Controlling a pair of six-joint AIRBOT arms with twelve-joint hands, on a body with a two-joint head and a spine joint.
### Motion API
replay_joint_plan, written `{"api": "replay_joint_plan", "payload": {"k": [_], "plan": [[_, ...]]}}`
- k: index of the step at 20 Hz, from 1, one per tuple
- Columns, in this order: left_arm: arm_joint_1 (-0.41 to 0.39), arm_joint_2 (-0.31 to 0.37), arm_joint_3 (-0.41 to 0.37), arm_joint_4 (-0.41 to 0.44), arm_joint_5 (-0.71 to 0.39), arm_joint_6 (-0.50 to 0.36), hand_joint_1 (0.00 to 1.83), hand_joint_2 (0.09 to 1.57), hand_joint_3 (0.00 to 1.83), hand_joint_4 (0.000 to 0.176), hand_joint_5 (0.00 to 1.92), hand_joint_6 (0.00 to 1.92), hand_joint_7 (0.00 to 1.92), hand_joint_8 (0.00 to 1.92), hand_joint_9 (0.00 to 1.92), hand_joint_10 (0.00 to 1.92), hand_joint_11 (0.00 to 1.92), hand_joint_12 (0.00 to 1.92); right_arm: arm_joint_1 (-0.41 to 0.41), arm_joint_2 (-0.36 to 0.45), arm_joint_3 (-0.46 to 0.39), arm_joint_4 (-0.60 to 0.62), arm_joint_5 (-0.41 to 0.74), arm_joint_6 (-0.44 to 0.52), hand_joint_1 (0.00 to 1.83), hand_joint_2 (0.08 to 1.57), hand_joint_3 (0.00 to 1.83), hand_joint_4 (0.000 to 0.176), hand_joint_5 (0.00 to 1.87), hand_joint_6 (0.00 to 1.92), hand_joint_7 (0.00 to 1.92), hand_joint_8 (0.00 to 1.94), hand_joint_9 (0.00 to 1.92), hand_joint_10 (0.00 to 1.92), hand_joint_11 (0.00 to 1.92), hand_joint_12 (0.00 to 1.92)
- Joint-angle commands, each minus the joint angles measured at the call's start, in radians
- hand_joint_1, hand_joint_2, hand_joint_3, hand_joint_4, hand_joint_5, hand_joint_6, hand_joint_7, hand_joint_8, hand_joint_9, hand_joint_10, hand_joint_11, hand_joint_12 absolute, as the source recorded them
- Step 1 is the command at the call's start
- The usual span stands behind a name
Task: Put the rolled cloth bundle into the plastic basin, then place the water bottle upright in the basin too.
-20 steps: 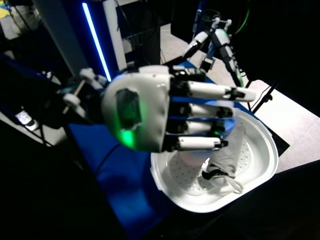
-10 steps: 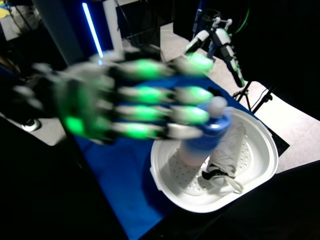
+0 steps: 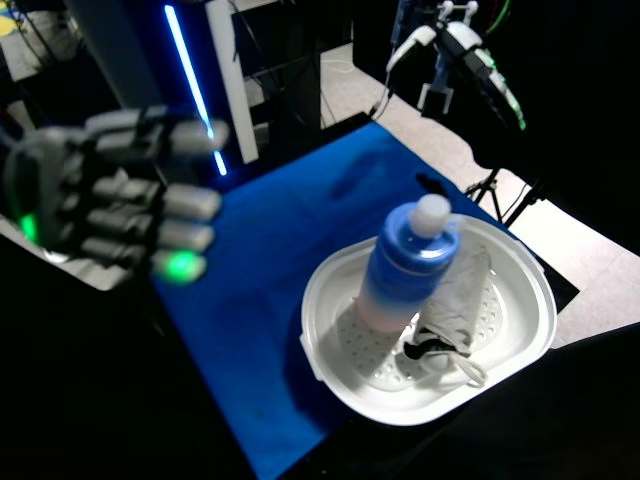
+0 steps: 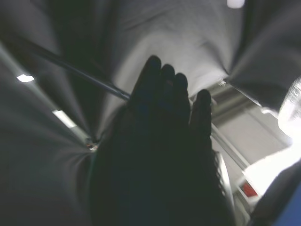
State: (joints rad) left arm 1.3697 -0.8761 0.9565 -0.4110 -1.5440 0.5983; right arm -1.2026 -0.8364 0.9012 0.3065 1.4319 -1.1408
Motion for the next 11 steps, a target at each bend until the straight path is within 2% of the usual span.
{"api": "replay_joint_plan", "payload": {"k": [1,4,6,11], "plan": [[0.002,0.008,-0.003,-0.010,-0.156,-0.006,0.29,0.90,0.00,0.176,0.00,0.00,0.00,0.00,0.00,0.00,0.00,0.00,-0.005,-0.004,-0.007,0.005,0.153,0.007,0.65,0.90,0.00,0.176,0.00,0.00,0.00,0.00,0.00,0.00,0.00,0.00],[0.029,0.009,-0.026,-0.023,-0.174,-0.005,0.16,0.90,0.00,0.176,0.00,0.00,0.00,0.00,0.00,0.00,0.00,0.00,-0.084,-0.043,-0.035,0.076,0.200,0.007,0.59,0.93,0.01,0.176,0.00,0.00,0.00,0.00,0.00,0.00,0.00,0.00],[0.040,0.009,-0.036,-0.033,-0.187,-0.004,0.12,0.90,0.00,0.176,0.00,0.00,0.00,0.00,0.00,0.00,0.00,0.00,-0.101,-0.054,-0.040,0.091,0.200,0.007,0.60,0.95,0.01,0.176,0.00,0.00,0.00,0.00,0.00,0.00,0.00,0.00],[0.045,0.006,-0.045,-0.035,-0.187,0.002,0.18,0.88,0.00,0.176,0.00,0.00,0.00,0.00,0.00,0.00,0.00,0.00,-0.110,-0.039,-0.048,0.093,0.209,0.008,0.58,0.94,0.00,0.176,0.00,0.00,0.00,0.00,0.00,0.00,0.00,0.00]]}}
